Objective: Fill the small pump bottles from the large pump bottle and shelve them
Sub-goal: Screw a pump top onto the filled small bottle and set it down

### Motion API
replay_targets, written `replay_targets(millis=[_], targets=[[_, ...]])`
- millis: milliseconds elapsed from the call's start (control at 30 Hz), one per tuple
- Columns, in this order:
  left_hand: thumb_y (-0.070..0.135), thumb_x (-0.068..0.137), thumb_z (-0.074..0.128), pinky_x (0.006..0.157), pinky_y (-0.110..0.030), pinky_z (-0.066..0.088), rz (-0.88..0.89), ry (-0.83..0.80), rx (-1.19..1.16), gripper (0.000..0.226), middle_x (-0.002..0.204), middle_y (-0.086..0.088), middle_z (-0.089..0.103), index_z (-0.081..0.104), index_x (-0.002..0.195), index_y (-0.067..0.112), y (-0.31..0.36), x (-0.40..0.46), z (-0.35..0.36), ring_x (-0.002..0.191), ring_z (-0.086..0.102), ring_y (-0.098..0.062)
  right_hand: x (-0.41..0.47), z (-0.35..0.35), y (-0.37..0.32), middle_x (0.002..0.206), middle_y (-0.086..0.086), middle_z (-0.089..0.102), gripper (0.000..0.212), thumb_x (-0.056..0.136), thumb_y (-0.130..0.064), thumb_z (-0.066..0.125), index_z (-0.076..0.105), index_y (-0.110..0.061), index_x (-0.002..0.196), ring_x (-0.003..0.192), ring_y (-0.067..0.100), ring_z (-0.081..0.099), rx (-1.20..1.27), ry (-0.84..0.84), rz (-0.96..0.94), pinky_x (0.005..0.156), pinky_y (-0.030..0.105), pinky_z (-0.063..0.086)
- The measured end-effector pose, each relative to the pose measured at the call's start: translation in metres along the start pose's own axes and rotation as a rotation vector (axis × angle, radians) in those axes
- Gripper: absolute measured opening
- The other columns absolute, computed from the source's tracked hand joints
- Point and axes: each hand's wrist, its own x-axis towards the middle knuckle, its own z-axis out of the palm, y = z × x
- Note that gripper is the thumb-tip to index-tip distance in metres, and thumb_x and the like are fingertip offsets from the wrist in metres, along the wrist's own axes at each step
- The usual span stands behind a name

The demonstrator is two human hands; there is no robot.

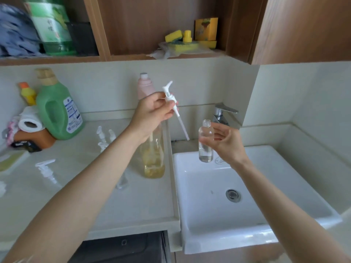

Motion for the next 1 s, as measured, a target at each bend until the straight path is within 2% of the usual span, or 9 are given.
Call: replay_targets(millis=[67, 167, 300, 467, 733, 833, 1000], targets=[[0.004, 0.094, 0.053, 0.088, -0.03, 0.053, 0.047, -0.011, -0.101, 0.014, 0.085, 0.005, 0.072, 0.06, 0.1, 0.015, 0.016, 0.005, 0.01, 0.086, 0.068, -0.011, 0.002, -0.002, -0.001, 0.094, -0.006, 0.075, 0.042, 0.069, -0.009, 0.085, 0.069, -0.022, 0.106, 0.09, 0.008, 0.071, -0.026, 0.0, 0.002, 0.088, 0.03, 0.055], [0.004, 0.094, 0.053, 0.085, -0.027, 0.055, 0.096, -0.035, -0.128, 0.014, 0.09, 0.003, 0.072, 0.06, 0.1, 0.014, 0.025, 0.012, 0.025, 0.091, 0.067, -0.015, 0.0, -0.009, -0.001, 0.092, -0.011, 0.074, 0.047, 0.067, -0.011, 0.087, 0.067, -0.038, 0.1, 0.09, 0.004, 0.07, -0.085, 0.014, -0.014, 0.089, 0.029, 0.054], [0.005, 0.094, 0.054, 0.083, -0.026, 0.054, 0.104, -0.043, -0.14, 0.012, 0.089, 0.005, 0.073, 0.061, 0.1, 0.014, 0.026, 0.02, 0.035, 0.094, 0.067, -0.017, -0.004, -0.018, 0.0, 0.09, -0.016, 0.073, 0.049, 0.066, -0.013, 0.088, 0.067, -0.04, 0.1, 0.089, 0.0, 0.069, -0.121, 0.024, -0.026, 0.089, 0.027, 0.054], [0.006, 0.091, 0.059, 0.079, -0.024, 0.054, 0.125, -0.032, -0.073, 0.013, 0.092, 0.004, 0.072, 0.061, 0.1, 0.015, 0.023, 0.026, 0.037, 0.091, 0.068, -0.011, -0.003, -0.022, -0.002, 0.081, -0.026, 0.07, 0.051, 0.065, -0.013, 0.089, 0.064, -0.048, 0.092, 0.088, -0.004, 0.068, -0.136, 0.049, -0.013, 0.086, 0.02, 0.053], [0.002, 0.089, 0.061, 0.078, -0.024, 0.054, 0.063, -0.096, -0.069, 0.016, 0.097, -0.006, 0.067, 0.061, 0.097, 0.016, 0.008, 0.021, 0.044, 0.091, 0.067, -0.015, 0.001, -0.017, 0.0, 0.094, -0.015, 0.073, 0.047, 0.062, -0.021, 0.09, 0.067, -0.046, 0.095, 0.09, 0.0, 0.069, -0.169, 0.052, 0.001, 0.091, 0.031, 0.054], [0.003, 0.089, 0.061, 0.077, -0.023, 0.054, 0.057, -0.068, -0.114, 0.014, 0.098, -0.007, 0.067, 0.06, 0.098, 0.013, 0.01, 0.022, 0.039, 0.089, 0.067, -0.014, 0.0, -0.016, 0.006, 0.095, -0.013, 0.073, 0.051, 0.061, -0.024, 0.091, 0.07, -0.035, 0.107, 0.091, 0.002, 0.069, -0.197, 0.054, 0.046, 0.092, 0.033, 0.054], [0.003, 0.089, 0.061, 0.074, -0.022, 0.054, 0.043, -0.045, -0.134, 0.014, 0.096, -0.007, 0.068, 0.06, 0.1, 0.011, 0.018, 0.023, 0.03, 0.082, 0.068, -0.012, 0.0, -0.015, 0.016, 0.098, -0.01, 0.074, 0.055, 0.062, -0.024, 0.091, 0.07, -0.027, 0.113, 0.091, 0.007, 0.069, -0.239, 0.069, 0.088, 0.092, 0.038, 0.055]])
